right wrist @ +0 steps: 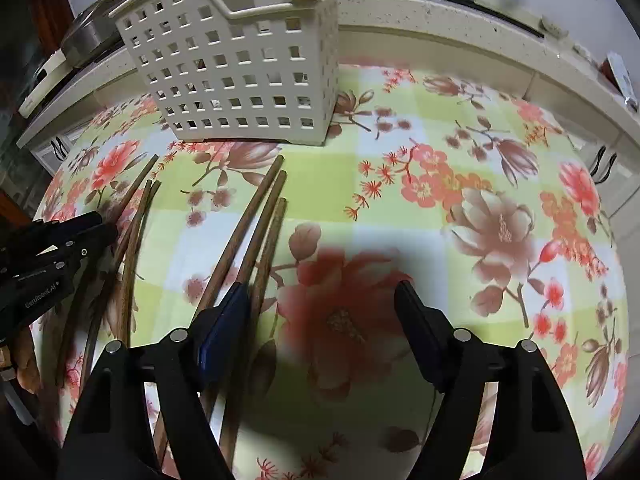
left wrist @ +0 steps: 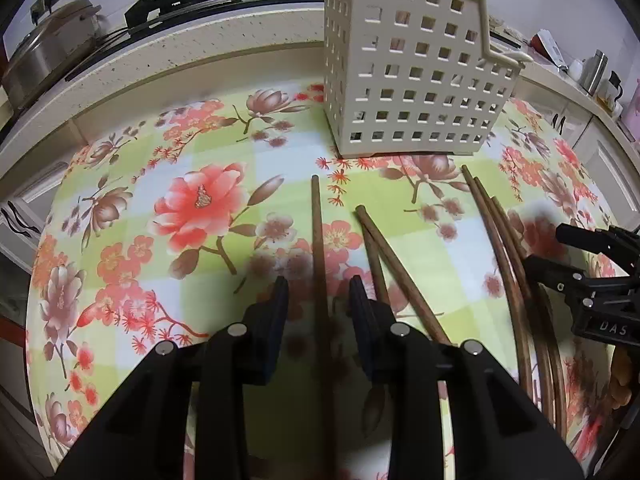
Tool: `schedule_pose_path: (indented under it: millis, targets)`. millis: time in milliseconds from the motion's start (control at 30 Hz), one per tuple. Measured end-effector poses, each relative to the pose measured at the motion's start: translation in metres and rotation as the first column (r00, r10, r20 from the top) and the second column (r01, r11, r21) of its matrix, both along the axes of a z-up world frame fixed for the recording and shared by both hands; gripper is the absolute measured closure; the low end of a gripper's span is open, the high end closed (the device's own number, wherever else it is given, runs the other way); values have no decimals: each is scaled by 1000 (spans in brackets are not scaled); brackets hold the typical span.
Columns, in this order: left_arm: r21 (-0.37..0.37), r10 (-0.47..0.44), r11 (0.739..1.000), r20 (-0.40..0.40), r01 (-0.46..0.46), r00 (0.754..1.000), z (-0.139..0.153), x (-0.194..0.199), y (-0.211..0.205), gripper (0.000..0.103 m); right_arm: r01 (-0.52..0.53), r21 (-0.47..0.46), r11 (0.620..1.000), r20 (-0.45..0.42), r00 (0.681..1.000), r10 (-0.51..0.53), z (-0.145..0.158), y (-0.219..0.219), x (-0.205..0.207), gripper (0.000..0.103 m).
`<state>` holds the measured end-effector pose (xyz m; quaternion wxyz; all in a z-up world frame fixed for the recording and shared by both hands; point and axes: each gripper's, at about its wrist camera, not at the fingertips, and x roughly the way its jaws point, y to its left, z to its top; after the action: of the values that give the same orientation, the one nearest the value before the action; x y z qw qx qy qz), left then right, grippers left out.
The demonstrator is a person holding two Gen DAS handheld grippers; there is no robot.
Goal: Organize utensils
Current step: 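Move both grippers down to the loose brown chopsticks on the tablecloth, then close the right gripper on a chopstick while the left gripper closes on another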
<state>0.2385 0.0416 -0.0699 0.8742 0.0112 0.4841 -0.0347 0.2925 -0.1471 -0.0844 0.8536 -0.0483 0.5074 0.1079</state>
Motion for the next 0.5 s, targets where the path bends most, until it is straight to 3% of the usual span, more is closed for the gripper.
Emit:
schedule_pose_path:
  millis: [167, 333, 433, 500]
  targets:
    - [18, -8, 1000, 10, 8, 1000, -1, 0, -2, 74, -18, -30, 999, 19, 1000, 19, -1, 9, -1, 39]
    - [33, -16, 999, 15, 16, 1000, -1, 1, -4, 83, -40, -20, 999, 52, 998, 41, 1, 14, -2, 63]
    - [43, -20, 999, 13, 20, 1000, -1, 2, -5, 96, -51, -14, 999, 57, 997, 52, 1, 18, -4, 73]
    - [44, -21, 999, 14, 21, 1000, -1, 2, -6, 97, -66, -9, 998, 65, 996, 66, 1, 21, -5, 81]
